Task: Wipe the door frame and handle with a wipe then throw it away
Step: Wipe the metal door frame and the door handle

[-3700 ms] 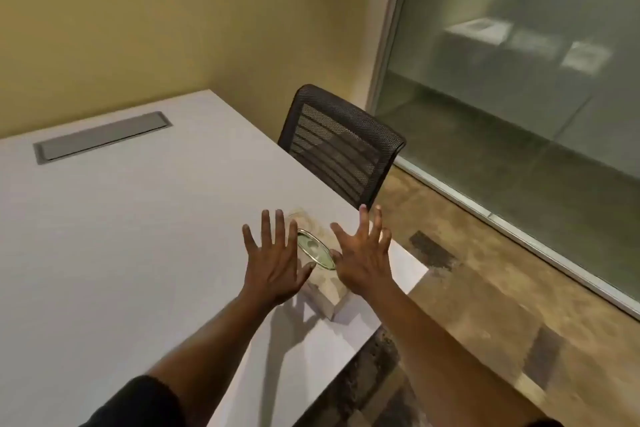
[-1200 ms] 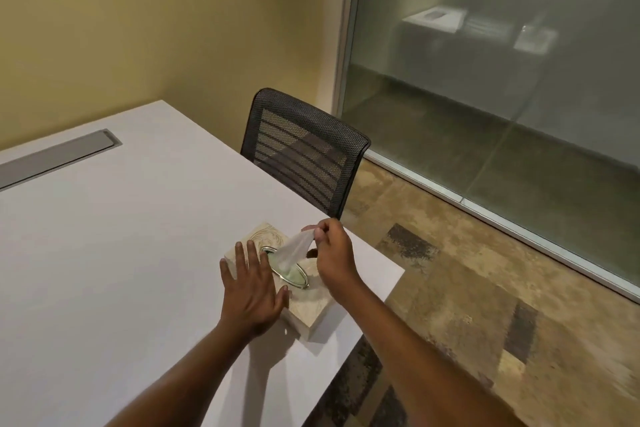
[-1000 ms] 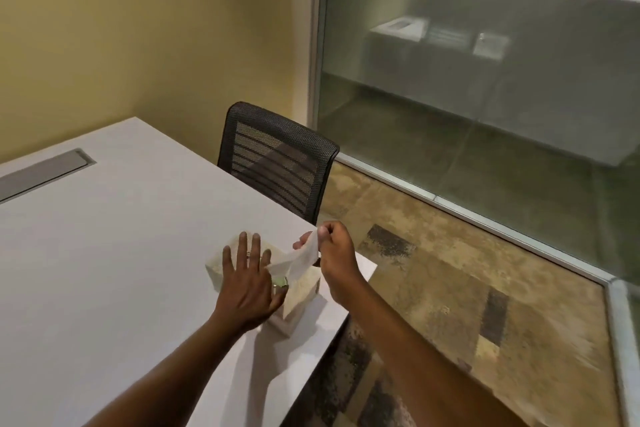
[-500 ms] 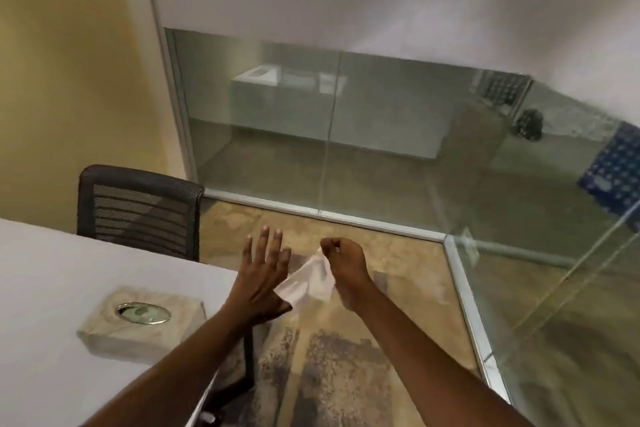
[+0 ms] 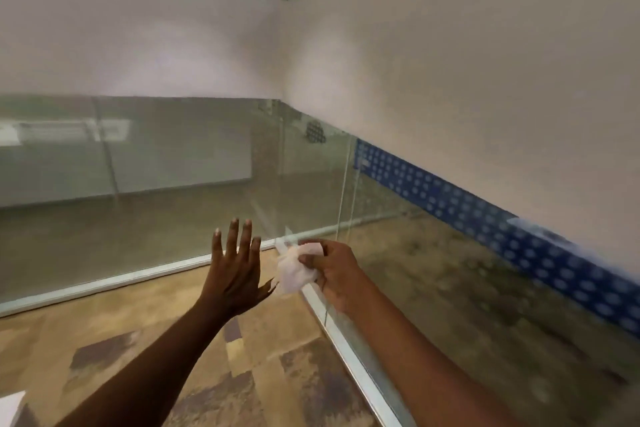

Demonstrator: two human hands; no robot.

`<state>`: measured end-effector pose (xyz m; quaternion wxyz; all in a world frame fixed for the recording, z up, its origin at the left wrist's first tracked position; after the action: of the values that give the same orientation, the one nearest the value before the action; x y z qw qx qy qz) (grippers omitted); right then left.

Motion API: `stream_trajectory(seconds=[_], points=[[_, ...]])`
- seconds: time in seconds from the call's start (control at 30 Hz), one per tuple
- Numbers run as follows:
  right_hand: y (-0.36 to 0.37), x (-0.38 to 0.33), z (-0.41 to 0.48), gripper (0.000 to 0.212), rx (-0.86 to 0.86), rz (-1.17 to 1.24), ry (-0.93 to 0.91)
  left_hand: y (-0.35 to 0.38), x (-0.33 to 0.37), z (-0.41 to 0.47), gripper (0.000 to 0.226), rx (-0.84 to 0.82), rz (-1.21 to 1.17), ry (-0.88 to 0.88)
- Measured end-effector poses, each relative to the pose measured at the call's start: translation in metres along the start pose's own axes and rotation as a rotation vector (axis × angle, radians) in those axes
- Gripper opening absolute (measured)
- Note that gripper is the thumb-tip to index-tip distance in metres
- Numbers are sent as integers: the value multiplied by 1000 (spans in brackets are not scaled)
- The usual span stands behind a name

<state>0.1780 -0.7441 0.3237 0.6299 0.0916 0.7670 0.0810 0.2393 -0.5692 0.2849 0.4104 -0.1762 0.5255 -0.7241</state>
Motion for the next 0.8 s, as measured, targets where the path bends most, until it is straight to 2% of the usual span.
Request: stream_trajectory(seconds=[0.1, 0.3, 0.47, 0.57, 0.67, 0.8], points=[[-58, -19, -30, 18, 155, 92, -6, -6, 51, 44, 94, 53, -37, 93], [-169, -39, -94, 29, 456, 348, -30, -20, 167, 125, 109, 147, -98, 339], [-231, -53, -148, 16, 624, 498, -124, -17, 255, 181, 90, 226, -144, 519], [-262, -64, -183, 11, 700, 650, -184, -22, 306, 213, 88, 287, -191, 636], [-289, -70, -219, 25, 877, 636, -230, -35, 355, 237, 89, 384, -239, 758], [-315, -68, -270, 30, 1129, 713, -376, -54, 419, 253, 90, 502, -320, 917]])
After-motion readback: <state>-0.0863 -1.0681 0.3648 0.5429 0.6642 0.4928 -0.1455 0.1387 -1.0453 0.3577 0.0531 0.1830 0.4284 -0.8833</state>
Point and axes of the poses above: each hand's wrist, its own z-axis towards the middle knuckle, its own y-axis out of the palm, x = y × z, the point moved 5 cm from there along z, towards the middle knuckle, and after that the axes turned 10 degrees about y, right-handed, at the moved point
